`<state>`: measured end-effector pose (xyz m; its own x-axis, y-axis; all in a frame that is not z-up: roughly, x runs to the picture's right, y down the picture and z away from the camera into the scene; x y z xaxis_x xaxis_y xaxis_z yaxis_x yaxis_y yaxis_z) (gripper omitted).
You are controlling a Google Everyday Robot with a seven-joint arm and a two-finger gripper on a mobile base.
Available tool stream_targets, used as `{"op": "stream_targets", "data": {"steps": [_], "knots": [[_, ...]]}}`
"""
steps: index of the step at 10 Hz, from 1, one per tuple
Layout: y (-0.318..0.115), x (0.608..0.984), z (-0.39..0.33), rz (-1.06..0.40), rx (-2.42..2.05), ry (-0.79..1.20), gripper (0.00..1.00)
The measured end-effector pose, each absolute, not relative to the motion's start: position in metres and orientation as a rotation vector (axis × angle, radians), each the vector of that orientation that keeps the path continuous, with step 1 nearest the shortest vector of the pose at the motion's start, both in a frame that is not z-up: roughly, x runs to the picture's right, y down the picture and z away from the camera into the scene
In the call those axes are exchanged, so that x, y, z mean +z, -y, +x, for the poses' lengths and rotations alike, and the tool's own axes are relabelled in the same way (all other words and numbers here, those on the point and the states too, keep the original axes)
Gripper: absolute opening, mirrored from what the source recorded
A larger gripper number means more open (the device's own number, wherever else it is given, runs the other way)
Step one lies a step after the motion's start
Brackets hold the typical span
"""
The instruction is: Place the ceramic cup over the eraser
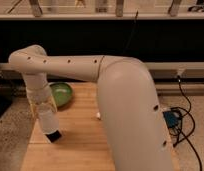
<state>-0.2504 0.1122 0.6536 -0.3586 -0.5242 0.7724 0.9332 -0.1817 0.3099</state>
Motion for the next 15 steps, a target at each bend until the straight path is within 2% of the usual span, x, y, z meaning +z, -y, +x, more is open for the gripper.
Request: {"op": "stream_targets", "data": {"steps": [8, 15], "knots": [[-0.145, 0.659, -0.260, -0.650, -1.818, 0.919, 0.05], [-0.182, 0.683, -0.249, -0.669, -1.806, 0.887, 0.05]]}}
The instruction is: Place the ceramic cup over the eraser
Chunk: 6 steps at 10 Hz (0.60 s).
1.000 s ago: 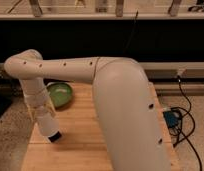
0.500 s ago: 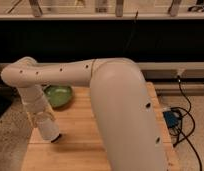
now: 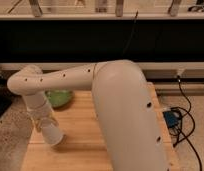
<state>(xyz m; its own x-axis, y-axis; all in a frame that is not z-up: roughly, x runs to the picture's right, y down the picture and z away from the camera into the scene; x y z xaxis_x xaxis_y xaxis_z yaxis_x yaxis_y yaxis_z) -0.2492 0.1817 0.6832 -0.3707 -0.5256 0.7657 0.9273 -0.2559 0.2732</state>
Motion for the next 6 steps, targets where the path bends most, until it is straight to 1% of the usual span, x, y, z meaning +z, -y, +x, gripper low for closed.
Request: {"op": "stream_targets", "data": {"steps": [6], "knots": [[-0.200, 0.697, -0.248, -0.676, -1.780, 0.879, 0.05]]}}
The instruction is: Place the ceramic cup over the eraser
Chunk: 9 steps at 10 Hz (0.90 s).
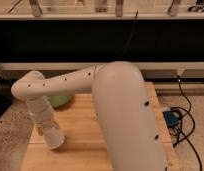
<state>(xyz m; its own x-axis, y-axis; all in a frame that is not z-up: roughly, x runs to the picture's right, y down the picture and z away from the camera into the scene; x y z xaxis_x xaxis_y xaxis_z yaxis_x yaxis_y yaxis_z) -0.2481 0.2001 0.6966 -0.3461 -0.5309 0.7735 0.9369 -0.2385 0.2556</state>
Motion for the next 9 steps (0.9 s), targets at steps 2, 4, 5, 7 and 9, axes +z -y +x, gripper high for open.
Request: {"op": "stream_targets", "data": {"steps": [2, 4, 5, 7, 9], "knots": [[-0.205, 0.702, -0.249, -0.677, -1.775, 0.872, 0.05], [-0.207, 0.707, -0.253, -0.674, -1.774, 0.870, 0.19], [-0.208, 0.711, -0.255, -0.667, -1.774, 0.866, 0.31], [-0.210, 0.718, -0.259, -0.662, -1.782, 0.855, 0.49], [-0.211, 0.726, -0.265, -0.659, -1.797, 0.838, 0.72]]}}
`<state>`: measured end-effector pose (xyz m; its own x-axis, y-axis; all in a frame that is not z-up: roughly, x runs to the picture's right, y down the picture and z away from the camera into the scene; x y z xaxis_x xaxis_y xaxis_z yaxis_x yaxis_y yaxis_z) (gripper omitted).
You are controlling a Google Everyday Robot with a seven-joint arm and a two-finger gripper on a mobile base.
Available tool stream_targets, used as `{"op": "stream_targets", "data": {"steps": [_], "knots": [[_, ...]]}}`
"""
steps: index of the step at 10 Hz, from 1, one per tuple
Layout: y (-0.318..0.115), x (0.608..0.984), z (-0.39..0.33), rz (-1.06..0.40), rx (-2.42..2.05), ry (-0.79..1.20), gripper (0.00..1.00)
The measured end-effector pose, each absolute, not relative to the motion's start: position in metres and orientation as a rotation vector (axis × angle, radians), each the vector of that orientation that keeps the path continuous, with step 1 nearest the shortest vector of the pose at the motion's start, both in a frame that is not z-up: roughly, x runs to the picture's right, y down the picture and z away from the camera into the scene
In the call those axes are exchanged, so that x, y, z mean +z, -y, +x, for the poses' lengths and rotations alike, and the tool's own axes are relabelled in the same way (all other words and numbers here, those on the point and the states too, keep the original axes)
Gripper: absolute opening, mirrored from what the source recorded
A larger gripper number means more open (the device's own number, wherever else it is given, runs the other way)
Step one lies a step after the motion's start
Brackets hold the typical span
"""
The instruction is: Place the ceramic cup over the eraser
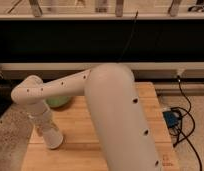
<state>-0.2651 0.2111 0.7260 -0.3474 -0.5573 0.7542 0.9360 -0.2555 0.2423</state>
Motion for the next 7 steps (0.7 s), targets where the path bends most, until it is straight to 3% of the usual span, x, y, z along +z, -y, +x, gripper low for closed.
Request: {"op": "stream_targets", "data": {"steps": [2, 7], "knots": [[-0.209, 0.731, -0.265, -0.664, -1.811, 0.811, 0.80], [-0.192, 0.722, -0.255, -0.650, -1.784, 0.837, 0.80]]}}
